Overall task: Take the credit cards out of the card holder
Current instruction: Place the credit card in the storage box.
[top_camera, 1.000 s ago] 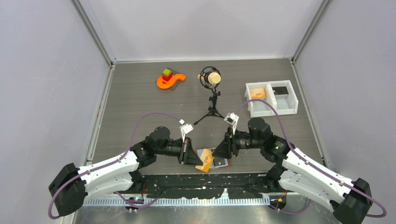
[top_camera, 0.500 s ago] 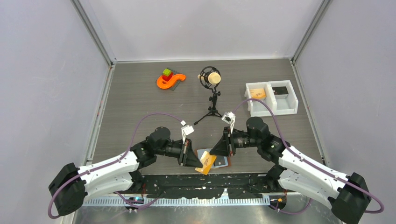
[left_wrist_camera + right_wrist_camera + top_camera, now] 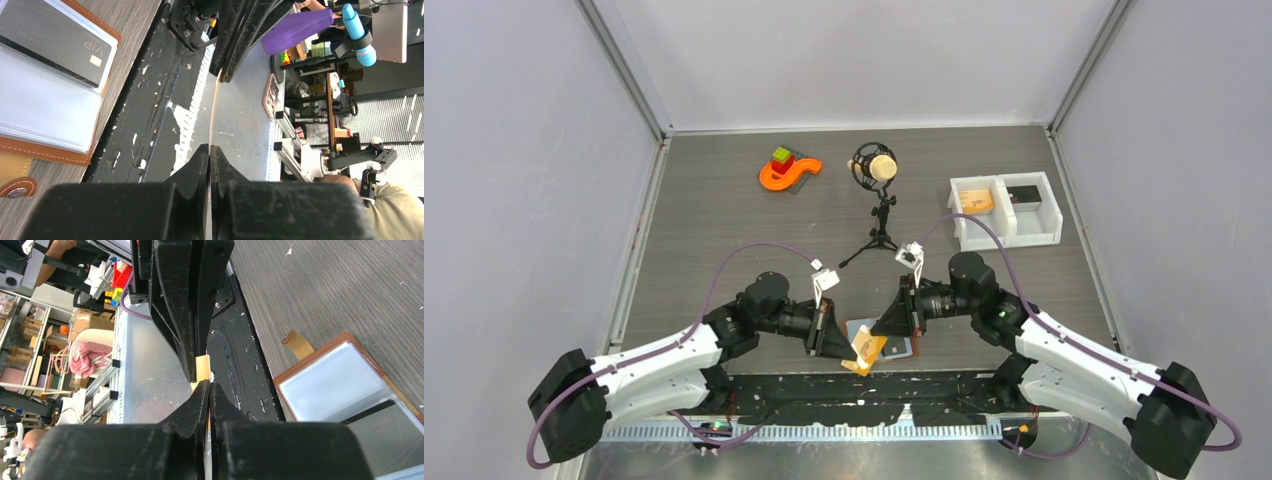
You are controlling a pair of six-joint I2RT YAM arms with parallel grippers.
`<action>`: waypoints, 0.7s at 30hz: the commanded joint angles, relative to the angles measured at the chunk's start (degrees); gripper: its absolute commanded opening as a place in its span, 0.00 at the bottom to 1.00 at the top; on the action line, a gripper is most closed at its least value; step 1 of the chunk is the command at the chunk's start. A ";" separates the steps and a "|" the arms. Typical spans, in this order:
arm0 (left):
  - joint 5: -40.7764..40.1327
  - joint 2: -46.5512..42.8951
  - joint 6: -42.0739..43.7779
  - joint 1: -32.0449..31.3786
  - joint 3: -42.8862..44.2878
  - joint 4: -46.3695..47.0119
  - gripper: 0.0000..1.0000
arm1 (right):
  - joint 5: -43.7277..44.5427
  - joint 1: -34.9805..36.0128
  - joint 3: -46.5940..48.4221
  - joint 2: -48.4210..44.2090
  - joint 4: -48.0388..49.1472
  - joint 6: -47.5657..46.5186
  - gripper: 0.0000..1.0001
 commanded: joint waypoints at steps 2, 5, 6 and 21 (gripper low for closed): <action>-2.04 -1.31 1.59 0.04 1.23 -0.52 0.19 | 1.22 -0.07 0.25 -1.78 2.05 0.74 0.05; -4.70 -2.89 3.70 0.11 1.83 -4.53 0.59 | 3.54 -1.84 2.25 -3.16 -3.00 -0.97 0.05; -5.92 -3.58 4.23 0.11 1.96 -5.88 0.72 | 4.00 -2.41 2.85 -3.73 -4.34 -2.26 0.05; -33.41 -18.68 19.71 0.38 12.42 -43.14 1.00 | 30.23 -23.29 24.16 -5.32 -43.94 -21.58 0.05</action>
